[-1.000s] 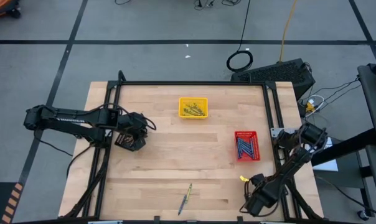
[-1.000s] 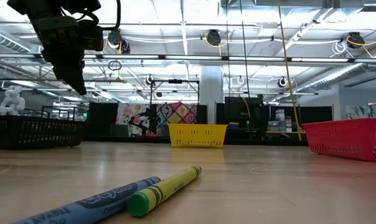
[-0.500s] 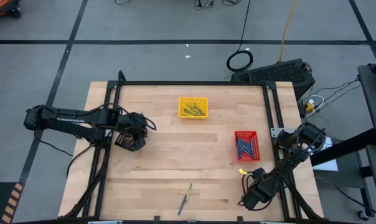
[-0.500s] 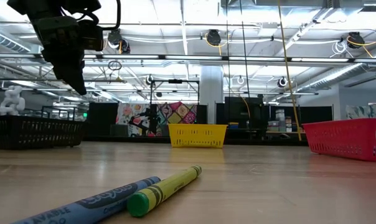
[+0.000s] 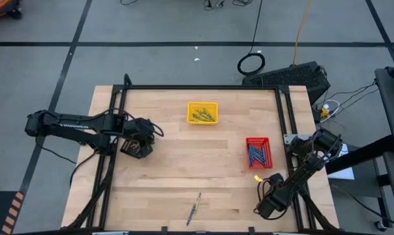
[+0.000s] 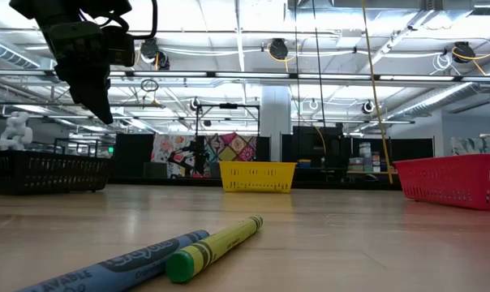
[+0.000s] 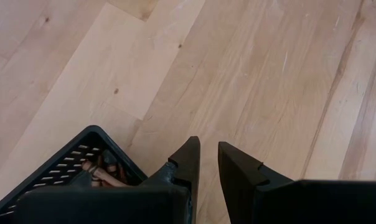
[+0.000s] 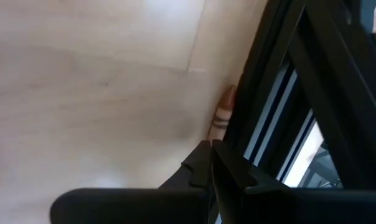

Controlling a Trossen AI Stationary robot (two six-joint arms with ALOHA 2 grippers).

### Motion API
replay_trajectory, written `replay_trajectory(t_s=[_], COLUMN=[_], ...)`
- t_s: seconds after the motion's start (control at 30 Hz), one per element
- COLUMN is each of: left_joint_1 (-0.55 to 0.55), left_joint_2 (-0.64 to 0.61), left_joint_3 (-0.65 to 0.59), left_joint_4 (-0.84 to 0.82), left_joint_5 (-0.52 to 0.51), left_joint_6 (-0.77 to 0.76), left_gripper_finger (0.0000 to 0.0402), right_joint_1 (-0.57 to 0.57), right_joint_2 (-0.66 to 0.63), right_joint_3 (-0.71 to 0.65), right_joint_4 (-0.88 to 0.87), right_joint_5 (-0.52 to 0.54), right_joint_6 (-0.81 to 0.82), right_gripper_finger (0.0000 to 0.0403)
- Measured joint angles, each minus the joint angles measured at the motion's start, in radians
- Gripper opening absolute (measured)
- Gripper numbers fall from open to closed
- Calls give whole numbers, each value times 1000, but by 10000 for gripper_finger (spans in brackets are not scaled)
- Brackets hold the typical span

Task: Sort crayons

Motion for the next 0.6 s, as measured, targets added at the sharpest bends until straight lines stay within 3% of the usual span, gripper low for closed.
replay_trajectory(t_s=[0.37,0.6], left_joint_1=[0,0], left_joint_2=[0,0], left_joint_3=[0,0], left_joint_4=[0,0], left_joint_5=[0,0], left_joint_6=[0,0], left_gripper_finger=[61,61], right_joint_1=[5,26], right_joint_2=[-1,-7], right_joint_3=[-23,-71], right_joint_4=[18,158], right_joint_5=[-65,-165], right_joint_6=[20,49], right_gripper_finger=[0,0])
